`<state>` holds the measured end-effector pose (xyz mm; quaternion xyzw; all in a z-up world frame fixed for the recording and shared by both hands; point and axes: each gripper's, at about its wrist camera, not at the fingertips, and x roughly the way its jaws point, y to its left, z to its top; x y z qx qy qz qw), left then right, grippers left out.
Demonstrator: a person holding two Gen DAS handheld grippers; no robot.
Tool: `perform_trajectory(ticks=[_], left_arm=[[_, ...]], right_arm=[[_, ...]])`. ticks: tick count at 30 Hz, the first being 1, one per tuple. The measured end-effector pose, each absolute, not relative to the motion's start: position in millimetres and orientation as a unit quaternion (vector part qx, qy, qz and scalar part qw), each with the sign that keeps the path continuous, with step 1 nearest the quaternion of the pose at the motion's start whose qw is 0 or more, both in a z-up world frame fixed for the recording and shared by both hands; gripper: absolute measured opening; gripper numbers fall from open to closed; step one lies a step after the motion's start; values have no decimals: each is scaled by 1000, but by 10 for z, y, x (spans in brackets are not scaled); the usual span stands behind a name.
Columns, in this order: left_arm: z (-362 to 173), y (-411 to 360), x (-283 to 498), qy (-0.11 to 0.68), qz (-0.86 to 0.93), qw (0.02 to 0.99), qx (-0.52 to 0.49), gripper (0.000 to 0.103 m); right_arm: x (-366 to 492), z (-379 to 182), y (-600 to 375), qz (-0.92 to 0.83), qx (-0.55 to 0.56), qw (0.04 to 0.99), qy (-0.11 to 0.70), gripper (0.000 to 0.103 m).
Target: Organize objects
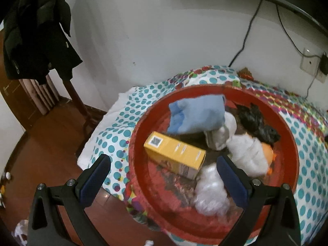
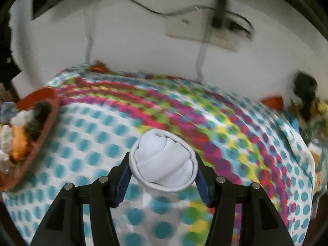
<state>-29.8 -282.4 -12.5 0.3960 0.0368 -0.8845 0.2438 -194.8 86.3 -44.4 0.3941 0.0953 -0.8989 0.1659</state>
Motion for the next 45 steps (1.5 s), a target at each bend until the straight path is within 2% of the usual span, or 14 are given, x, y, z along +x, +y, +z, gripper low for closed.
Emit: perform_trajectory(ticks=[5,15,25,33,36,39,45], left_arm=[[-173,-2812,-126,36,-884,253,392,103],[-306,-2949,121,46,-875,276,394,103],[-367,-3071,139,66,-873,267,403,103],[-384,-3049,110,83,-873,251,409,103],[-380,-3024,106,81,-875,247,409,103],[-361,-3002,111,79,-877,244,406,103],[-357,-2977,122,84,-878,239,406,103]], right_arm=[[-1781,-244,129,-886,385,225,127,57],[-1690,-125,-1005,-861,401,287,124,57],[-1729,-324,-1623,-847,429,283,136,58],[-1752,-465,-1713,-852,434,257,141,59],[-1714,-441,-1737,-852,430,259,145,62],[-1601,-353,-1771,-857,412,262,165,72],[-1289,-120,-1710,-859,392,286,164,78]])
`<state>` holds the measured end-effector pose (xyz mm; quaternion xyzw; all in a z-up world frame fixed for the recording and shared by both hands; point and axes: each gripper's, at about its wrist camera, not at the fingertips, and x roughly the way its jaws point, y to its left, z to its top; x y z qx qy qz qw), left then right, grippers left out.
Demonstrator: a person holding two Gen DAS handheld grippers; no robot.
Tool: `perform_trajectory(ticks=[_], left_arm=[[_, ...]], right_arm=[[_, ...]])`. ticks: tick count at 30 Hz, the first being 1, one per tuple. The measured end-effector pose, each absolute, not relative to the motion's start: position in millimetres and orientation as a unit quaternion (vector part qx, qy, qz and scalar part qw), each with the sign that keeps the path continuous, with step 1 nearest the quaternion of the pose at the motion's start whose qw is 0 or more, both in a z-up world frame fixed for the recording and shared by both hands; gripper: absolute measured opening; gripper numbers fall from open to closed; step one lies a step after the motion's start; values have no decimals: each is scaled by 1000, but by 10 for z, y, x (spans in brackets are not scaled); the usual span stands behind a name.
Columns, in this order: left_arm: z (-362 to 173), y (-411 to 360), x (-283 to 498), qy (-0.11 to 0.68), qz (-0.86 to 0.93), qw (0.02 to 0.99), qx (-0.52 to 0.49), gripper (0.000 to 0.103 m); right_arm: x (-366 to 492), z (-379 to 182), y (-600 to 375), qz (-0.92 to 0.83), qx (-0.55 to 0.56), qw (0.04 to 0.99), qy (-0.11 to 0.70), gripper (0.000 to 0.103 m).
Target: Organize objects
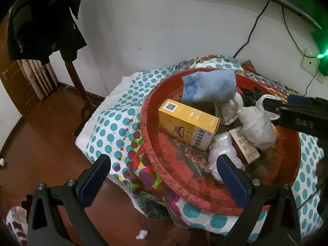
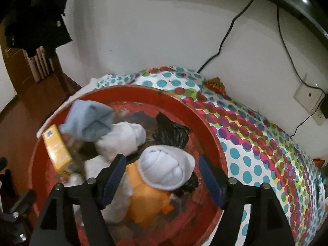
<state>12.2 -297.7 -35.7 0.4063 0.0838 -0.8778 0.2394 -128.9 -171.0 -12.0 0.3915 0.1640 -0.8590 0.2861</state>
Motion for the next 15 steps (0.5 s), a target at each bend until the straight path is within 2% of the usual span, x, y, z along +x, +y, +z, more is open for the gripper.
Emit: perform_trajectory(ticks=[8,15], left_arm=[[-323,-2921,149,98,-892,212,387,103],[-320,-2822,118,90,-890,207,396,103]], right_arm=[[-916,-155,-1258,-858,411,277,133,78],[-600,-306,-1116,-851,416,276,164,78]])
